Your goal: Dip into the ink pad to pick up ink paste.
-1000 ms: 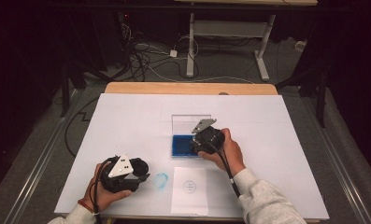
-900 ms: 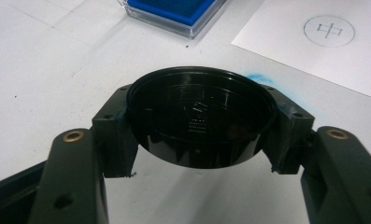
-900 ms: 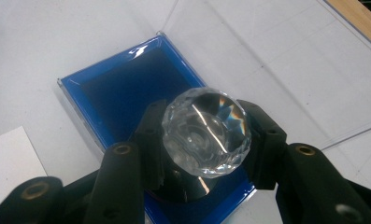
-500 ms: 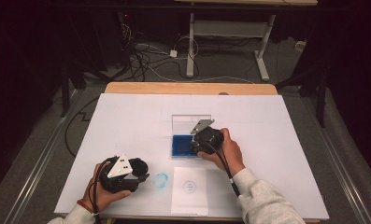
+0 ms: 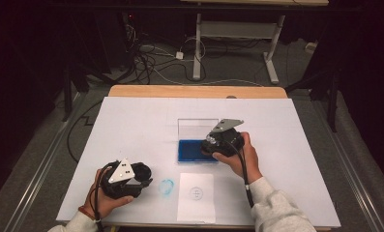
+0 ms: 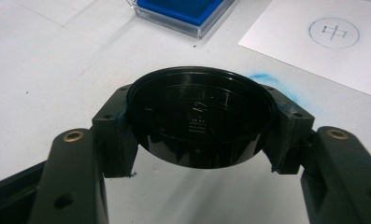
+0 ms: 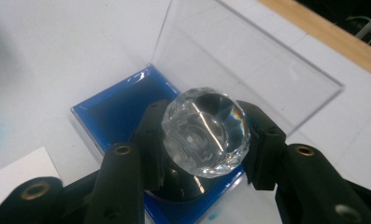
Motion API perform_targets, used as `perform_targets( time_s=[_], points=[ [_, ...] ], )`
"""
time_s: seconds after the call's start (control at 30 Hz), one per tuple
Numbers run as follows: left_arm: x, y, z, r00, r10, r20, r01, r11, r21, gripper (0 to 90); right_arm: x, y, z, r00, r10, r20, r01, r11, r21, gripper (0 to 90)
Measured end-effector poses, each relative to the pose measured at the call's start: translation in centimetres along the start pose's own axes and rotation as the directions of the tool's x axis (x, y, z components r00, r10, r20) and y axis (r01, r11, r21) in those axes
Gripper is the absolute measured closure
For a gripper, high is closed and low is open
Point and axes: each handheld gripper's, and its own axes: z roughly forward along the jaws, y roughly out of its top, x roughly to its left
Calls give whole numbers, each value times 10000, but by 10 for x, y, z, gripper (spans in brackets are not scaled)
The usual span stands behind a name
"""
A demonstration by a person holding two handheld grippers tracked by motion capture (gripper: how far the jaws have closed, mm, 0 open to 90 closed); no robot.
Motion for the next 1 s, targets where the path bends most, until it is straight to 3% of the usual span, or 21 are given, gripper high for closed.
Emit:
perform_targets(
  time_s=[0.13, 0.47, 0.8, 1.0],
  points=[
    [-1, 1, -1, 10000, 25, -25, -25, 10000, -37, 365, -2, 0, -17, 10000, 22, -54, -26, 9983, -575, 573],
    [-1, 3, 0, 10000, 98, -15, -98, 9999, -37, 365, 5, 7, -47, 9984, -378, -418, 324, 9918, -1239, 573],
    [-1, 3, 0, 9999, 132, -2, -132, 9999, -52, 365, 8, 9, -62, 9980, -432, -468, 355, 9873, -1551, 572],
    [-1, 3, 0, 9999, 149, 20, -149, 9999, -60, 364, 7, 5, -70, 9975, -541, -451, 469, 9879, -1478, 573]
  ],
)
